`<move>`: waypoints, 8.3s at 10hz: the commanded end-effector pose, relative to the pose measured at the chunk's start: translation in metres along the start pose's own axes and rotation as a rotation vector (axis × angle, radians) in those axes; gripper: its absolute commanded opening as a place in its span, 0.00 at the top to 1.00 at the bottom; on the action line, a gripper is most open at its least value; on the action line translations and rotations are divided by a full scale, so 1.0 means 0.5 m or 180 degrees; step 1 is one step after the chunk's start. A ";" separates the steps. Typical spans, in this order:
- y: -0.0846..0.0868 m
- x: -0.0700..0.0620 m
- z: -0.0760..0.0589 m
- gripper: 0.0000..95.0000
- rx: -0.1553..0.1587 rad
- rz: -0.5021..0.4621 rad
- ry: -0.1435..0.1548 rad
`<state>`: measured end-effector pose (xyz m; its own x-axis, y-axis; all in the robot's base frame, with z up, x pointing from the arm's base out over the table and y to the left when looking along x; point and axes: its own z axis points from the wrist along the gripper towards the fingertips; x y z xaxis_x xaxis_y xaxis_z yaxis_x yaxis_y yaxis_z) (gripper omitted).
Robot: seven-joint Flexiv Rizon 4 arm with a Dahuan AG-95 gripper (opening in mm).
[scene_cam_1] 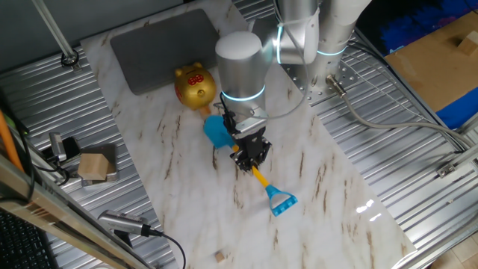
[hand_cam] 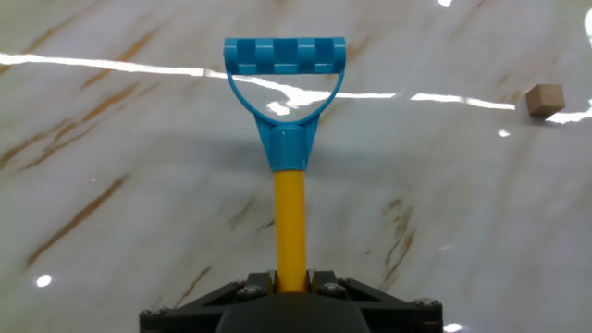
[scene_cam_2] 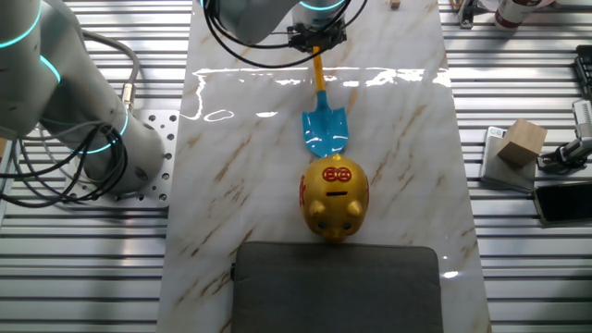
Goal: Use a shovel to scoop up an object
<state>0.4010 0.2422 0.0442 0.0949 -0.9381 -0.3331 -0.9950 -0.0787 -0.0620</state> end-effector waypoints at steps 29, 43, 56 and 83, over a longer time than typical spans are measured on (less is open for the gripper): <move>0.003 0.026 -0.022 1.00 -0.0001 -0.0136 -0.0127; -0.011 0.033 -0.023 1.00 0.0012 -0.0108 -0.0150; -0.024 0.039 -0.030 1.00 -0.0011 -0.0195 -0.0123; -0.019 0.042 -0.024 1.00 -0.0031 -0.0222 -0.0045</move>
<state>0.4129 0.2205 0.0499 0.1615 -0.9263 -0.3405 -0.9866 -0.1438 -0.0767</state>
